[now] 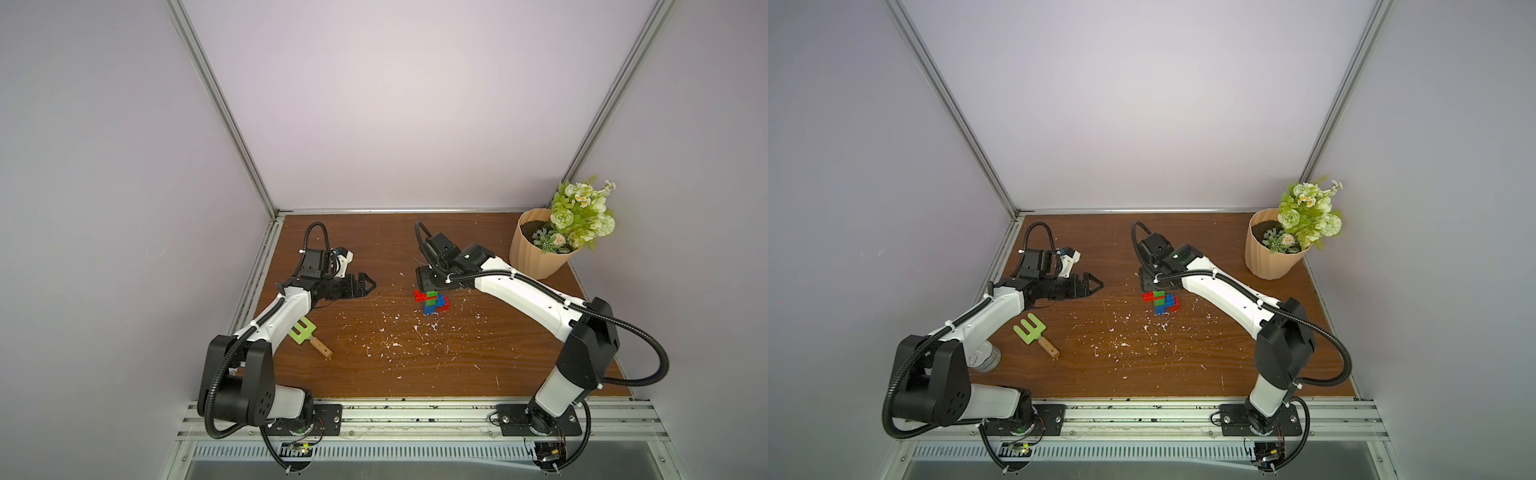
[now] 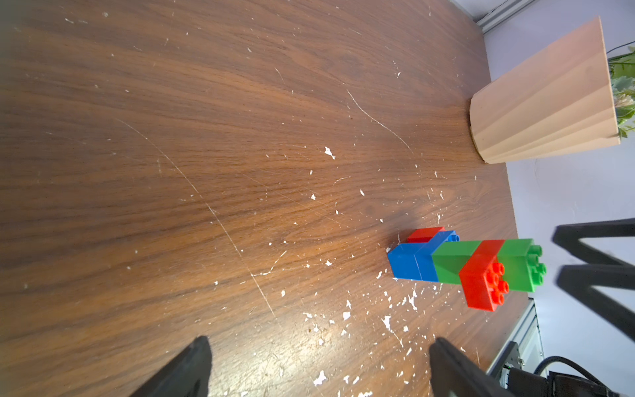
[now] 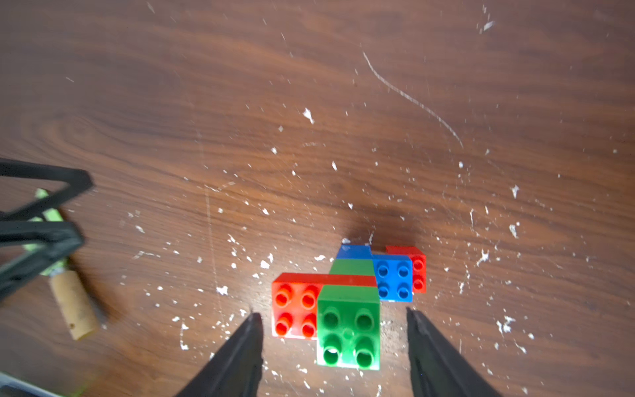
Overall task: Assemble a giraffe with lego
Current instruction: Assemble the lego brick with the lego brick, then adjust the lego brick at the center of the board.
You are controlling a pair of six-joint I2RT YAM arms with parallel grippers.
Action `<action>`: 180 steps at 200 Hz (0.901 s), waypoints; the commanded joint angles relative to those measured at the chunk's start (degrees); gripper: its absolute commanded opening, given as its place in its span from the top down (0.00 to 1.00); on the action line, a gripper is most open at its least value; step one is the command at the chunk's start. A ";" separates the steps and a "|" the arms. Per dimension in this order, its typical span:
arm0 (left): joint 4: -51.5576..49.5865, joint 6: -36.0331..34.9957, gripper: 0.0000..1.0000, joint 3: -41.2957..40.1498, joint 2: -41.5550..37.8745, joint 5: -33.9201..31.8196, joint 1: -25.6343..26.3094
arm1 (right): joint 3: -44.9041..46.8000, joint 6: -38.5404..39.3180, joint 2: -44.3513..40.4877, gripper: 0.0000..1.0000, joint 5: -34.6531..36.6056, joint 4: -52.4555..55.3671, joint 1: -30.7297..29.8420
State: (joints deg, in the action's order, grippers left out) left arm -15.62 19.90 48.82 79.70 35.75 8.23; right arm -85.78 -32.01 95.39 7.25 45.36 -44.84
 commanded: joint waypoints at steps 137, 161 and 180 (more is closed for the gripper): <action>0.65 0.01 0.00 0.25 -0.77 -0.59 0.46 | 50.54 4.65 -31.38 0.34 7.94 -44.53 -7.43; 1.47 0.23 0.00 -0.12 -1.01 0.25 0.45 | 54.18 6.17 -32.40 0.34 9.32 -50.03 -8.07; 1.81 0.22 0.00 -0.05 -1.21 0.34 0.47 | 55.41 8.43 -31.32 0.35 9.73 -53.89 -8.47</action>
State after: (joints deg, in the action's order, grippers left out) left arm -14.79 19.86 48.82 79.70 34.98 8.23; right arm -30.74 -26.44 64.55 14.33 2.63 -52.60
